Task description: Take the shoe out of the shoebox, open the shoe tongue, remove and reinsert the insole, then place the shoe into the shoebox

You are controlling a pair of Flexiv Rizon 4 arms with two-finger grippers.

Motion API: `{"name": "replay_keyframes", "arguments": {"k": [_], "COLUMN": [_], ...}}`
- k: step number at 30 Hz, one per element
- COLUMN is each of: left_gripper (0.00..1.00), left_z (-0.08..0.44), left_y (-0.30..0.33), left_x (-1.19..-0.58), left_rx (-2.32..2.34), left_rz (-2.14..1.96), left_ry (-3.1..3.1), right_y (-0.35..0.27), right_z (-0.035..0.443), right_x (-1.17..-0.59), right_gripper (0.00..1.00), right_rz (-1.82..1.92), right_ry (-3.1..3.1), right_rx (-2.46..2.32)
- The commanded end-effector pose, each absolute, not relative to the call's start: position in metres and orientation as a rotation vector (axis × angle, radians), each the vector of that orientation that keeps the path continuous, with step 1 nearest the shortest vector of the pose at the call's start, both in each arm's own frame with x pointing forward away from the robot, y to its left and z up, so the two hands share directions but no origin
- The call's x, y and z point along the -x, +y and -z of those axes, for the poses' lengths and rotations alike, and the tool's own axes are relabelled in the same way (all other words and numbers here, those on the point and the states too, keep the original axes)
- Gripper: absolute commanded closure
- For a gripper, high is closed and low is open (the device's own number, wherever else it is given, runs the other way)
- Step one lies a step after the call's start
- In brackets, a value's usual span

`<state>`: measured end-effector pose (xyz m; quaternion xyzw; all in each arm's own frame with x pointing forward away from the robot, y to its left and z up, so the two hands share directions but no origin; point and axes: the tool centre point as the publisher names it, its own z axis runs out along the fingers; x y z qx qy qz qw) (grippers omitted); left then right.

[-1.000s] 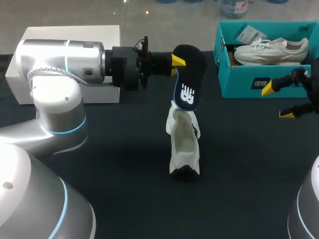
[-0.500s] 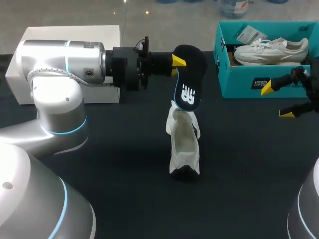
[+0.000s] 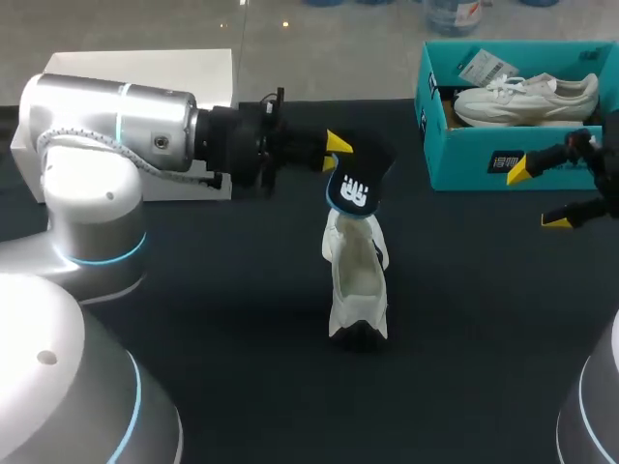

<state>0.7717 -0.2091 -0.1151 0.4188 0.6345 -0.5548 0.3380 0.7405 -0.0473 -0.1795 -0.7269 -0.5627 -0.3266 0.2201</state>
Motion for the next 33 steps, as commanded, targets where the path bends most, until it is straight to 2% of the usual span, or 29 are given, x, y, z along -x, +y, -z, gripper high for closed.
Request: {"name": "replay_keyframes", "arguments": {"k": [1,10,23,33], "left_gripper": [1.0,1.0,1.0,1.0], "left_z": [0.112,0.144,0.201,0.236], "left_y": [-0.174,-0.165,-0.192,-0.217], "left_x": [-0.752,-0.72,-0.667,-0.669], "left_rx": [-1.09,-1.033,-0.879,-0.881], "left_rz": [1.538,1.648,1.694,1.695], "left_ry": [1.81,1.941,2.03,1.974], "right_y": [-0.047,-0.047,-0.047,-0.047], "right_z": [0.179,0.179,0.179,0.179], "right_x": [-0.741,-0.741,-0.741,-0.741], "right_gripper": [0.0,0.0,0.0,0.0], "right_rz": [0.9,0.9,0.9,0.9], "right_ry": [-1.556,-1.556,-1.556,-1.556], "right_rx": [2.013,2.013,2.013,2.013]}}
